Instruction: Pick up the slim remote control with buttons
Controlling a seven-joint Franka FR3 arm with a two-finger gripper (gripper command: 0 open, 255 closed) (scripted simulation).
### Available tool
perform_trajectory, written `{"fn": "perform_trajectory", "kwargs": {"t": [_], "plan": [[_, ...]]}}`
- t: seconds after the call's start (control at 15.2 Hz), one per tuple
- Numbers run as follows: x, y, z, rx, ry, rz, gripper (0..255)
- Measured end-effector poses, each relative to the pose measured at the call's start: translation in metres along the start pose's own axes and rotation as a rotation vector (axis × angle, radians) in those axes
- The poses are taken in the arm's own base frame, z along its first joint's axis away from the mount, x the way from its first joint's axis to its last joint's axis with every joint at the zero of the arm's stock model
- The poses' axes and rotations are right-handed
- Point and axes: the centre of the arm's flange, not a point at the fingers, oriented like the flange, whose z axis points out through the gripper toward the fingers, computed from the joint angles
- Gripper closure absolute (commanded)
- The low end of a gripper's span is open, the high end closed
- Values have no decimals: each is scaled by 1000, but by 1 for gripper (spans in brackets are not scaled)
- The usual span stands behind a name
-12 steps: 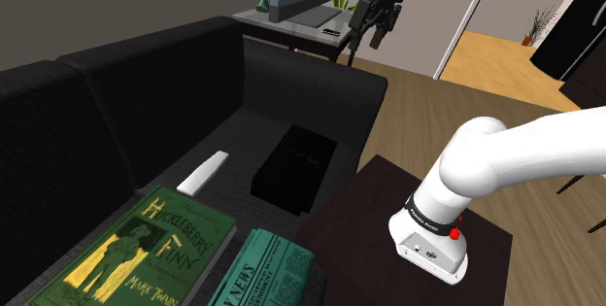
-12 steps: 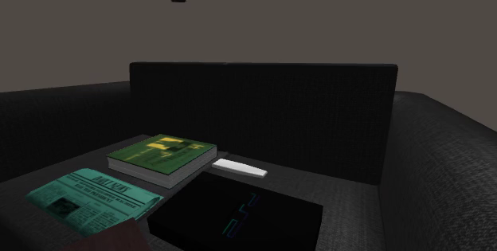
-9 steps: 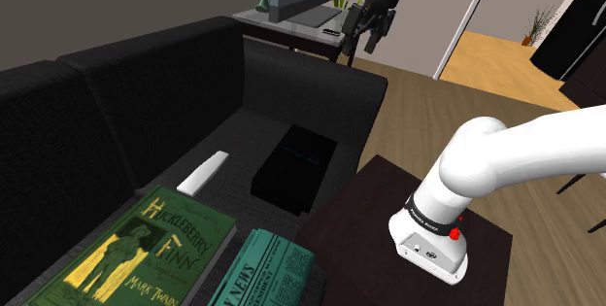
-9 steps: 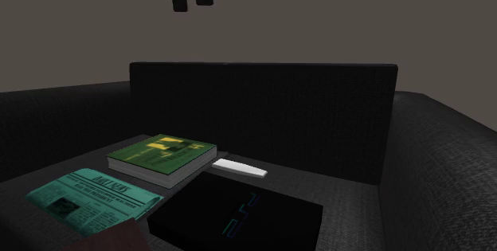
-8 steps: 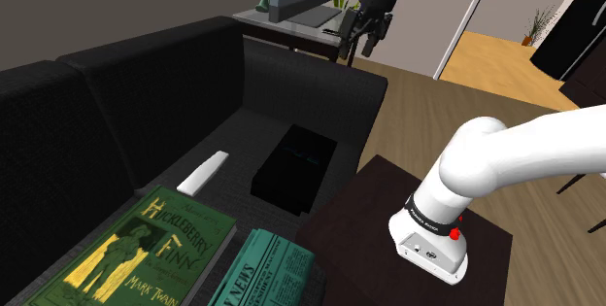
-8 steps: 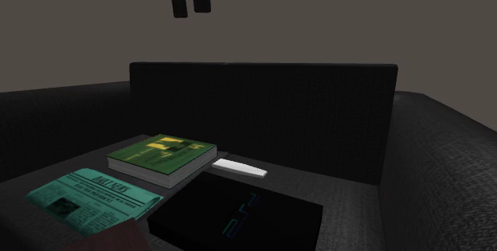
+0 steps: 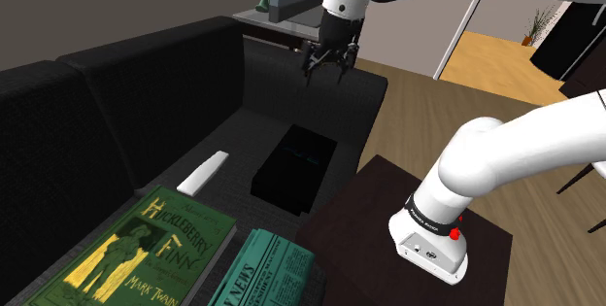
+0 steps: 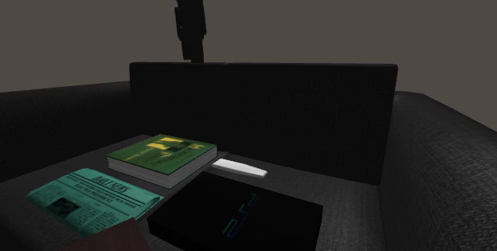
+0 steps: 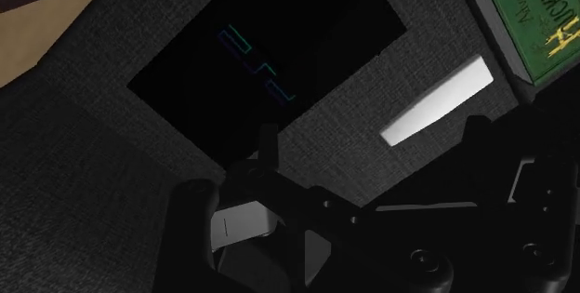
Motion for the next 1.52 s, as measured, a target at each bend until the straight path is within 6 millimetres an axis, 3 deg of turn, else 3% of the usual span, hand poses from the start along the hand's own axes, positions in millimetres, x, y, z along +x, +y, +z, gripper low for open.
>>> {"fn": "perform_trajectory", "kwargs": {"t": [0.59,1.52], "plan": [[27,-80,88,-32,-15,211,0],[96,-183,229,-78,-42,541,0]]}}
